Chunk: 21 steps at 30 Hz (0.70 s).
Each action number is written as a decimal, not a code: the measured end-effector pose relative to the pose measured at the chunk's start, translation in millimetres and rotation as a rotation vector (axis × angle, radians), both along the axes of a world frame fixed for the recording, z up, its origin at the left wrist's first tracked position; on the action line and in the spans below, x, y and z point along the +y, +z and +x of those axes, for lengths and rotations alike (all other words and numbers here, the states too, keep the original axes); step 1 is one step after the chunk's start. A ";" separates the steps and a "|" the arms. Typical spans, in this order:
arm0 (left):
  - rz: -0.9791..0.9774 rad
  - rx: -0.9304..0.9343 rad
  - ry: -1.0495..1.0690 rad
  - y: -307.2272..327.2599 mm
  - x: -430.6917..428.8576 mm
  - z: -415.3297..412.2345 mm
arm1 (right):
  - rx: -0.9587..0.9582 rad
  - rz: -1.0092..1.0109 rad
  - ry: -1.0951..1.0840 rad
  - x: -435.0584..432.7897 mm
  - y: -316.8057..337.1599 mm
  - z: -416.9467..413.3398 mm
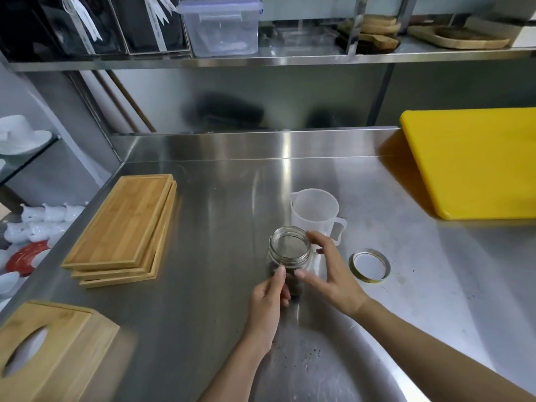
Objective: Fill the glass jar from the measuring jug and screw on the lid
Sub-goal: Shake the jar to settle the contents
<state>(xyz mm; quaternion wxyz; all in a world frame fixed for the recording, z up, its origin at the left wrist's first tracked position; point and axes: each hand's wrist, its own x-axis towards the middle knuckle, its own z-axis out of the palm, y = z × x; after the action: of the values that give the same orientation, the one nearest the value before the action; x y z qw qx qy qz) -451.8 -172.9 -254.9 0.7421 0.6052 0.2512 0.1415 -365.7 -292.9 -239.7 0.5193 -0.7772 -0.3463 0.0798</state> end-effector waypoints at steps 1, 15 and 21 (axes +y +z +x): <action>-0.004 -0.003 0.001 0.6 -0.5 -0.8 | 0.041 -0.017 0.022 -0.3 -3.7 1.2; -0.102 -0.100 -0.112 6.3 7.9 9.1 | 0.184 0.020 -0.106 24.2 -19.1 -6.8; -0.079 -0.056 -0.033 9.7 16.1 5.4 | 0.280 0.091 -0.122 23.5 -12.3 -7.4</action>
<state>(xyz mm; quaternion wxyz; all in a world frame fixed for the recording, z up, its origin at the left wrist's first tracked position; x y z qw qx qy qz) -446.4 -156.7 -245.2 0.7744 0.5752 0.2256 0.1364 -373.1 -269.4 -252.0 0.6011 -0.7538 -0.2258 0.1399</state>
